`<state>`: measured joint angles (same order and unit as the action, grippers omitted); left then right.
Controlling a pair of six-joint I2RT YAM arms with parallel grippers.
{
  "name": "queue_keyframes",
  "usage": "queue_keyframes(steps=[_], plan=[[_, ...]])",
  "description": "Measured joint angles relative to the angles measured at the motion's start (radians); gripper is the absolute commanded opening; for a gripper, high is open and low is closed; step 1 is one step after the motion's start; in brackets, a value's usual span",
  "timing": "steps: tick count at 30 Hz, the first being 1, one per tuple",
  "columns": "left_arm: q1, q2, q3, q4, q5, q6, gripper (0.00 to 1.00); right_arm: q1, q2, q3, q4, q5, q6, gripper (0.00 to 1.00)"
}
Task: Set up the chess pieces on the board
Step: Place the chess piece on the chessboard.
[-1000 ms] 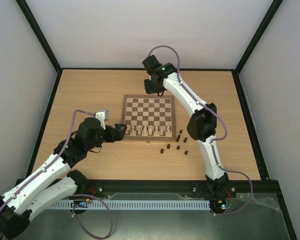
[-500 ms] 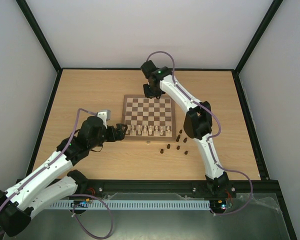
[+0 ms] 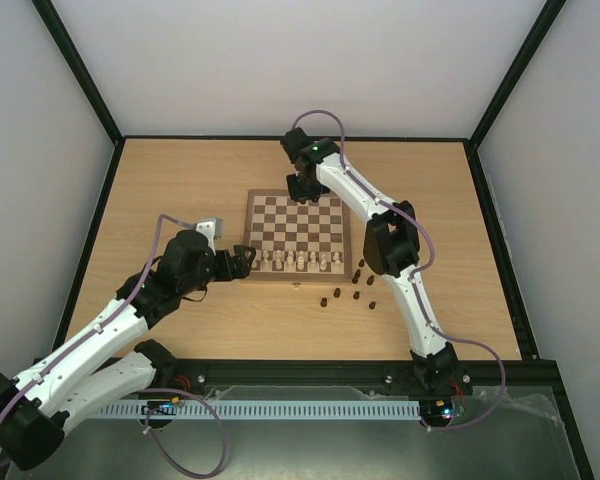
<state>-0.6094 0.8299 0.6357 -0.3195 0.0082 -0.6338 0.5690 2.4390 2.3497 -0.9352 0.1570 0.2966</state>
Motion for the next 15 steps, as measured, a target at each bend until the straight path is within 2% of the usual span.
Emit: queue_keyframes(steps=[15], plan=[[0.018,0.018,0.000,0.016,0.013,0.003,0.99,-0.013,0.014,0.008,0.026,0.000,-0.003,0.08]])
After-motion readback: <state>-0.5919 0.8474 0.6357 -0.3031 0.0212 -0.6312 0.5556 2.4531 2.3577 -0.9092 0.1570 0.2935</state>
